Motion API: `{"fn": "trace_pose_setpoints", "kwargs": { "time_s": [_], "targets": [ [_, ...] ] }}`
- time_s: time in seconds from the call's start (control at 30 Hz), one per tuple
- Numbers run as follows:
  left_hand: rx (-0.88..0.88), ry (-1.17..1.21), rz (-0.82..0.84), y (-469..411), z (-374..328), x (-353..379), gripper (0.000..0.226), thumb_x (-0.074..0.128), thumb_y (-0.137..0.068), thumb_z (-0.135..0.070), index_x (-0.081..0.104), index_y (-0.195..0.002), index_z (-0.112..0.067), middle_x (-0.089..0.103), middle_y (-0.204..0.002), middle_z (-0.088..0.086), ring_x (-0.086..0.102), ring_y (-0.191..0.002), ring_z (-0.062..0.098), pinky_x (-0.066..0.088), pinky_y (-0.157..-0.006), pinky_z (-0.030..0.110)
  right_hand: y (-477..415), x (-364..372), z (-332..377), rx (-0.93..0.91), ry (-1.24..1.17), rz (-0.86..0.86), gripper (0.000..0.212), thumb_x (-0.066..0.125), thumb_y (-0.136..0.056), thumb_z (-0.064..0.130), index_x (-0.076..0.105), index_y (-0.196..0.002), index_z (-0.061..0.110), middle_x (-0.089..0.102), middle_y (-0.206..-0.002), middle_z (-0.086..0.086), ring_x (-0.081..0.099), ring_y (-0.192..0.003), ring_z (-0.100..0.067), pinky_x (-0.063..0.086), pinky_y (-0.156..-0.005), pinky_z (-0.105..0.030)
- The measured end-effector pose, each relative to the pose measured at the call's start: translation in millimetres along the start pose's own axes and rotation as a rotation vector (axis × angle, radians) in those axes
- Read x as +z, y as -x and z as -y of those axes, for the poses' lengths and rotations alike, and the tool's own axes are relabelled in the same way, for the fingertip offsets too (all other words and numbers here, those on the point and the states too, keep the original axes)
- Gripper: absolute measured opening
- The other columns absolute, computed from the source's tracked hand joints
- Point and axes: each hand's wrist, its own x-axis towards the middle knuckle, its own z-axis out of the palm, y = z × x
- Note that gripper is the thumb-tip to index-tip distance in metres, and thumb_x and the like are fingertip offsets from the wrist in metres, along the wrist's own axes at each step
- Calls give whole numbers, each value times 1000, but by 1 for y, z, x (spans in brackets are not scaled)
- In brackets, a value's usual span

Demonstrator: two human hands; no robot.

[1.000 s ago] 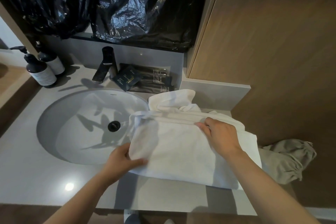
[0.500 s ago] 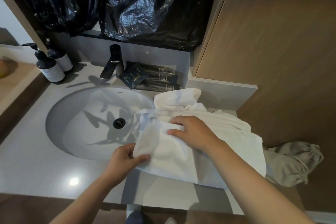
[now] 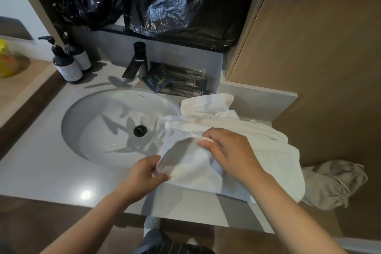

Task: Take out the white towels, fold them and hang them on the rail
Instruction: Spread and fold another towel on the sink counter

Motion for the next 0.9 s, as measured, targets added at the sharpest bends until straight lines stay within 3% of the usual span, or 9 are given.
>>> {"fn": "trace_pose_setpoints", "kwargs": {
  "time_s": [0.07,0.17,0.33,0.5,0.67,0.83,0.9],
  "targets": [
    [-42,88,-46,-1,-4,1,18,82,-75,-15,72,-86,-5,71,-81,11,66,-77,26,56,-73,44,-7,4,1,-45,52,11,18,53,-97,42,56,-89,27,50,-71,19,45,-69,-7,41,-62,-28],
    [-149,230,19,1,-4,0,28,87,-69,-23,74,-90,-9,75,-88,6,71,-81,17,60,-74,32,-27,15,-8,-31,170,28,22,49,-99,41,57,-91,22,64,-83,10,56,-75,-17,43,-64,-34],
    [-277,226,133,0,9,8,34,86,-69,-25,73,-98,-11,75,-97,2,70,-93,15,57,-88,35,-53,51,-30,55,301,205,28,47,-99,45,61,-96,20,70,-94,2,63,-91,-23,41,-69,-33],
    [-369,257,153,-15,12,6,44,89,-66,-34,74,-97,-8,75,-99,4,71,-94,19,56,-89,36,-60,66,-44,47,343,180,30,47,-99,47,59,-93,20,71,-92,2,64,-89,-23,41,-68,-32],
    [-388,167,140,-23,15,12,31,83,-73,-15,71,-98,-1,74,-99,12,69,-93,26,54,-92,44,-62,66,-47,6,337,165,34,43,-100,49,57,-93,19,69,-92,3,64,-86,-23,43,-67,-35],
    [-416,128,-21,-35,3,20,35,74,-82,-43,68,-97,-12,72,-93,3,67,-87,20,56,-83,38,-58,61,-47,42,330,128,34,42,-99,52,60,-98,23,69,-96,5,64,-88,-21,43,-69,-34],
    [-393,174,-93,-41,-2,21,35,69,-86,-44,66,-94,-10,71,-92,7,66,-88,23,53,-82,41,-50,54,-48,65,332,86,35,41,-99,54,60,-97,24,69,-93,7,64,-85,-19,44,-68,-33]
  ]
}}
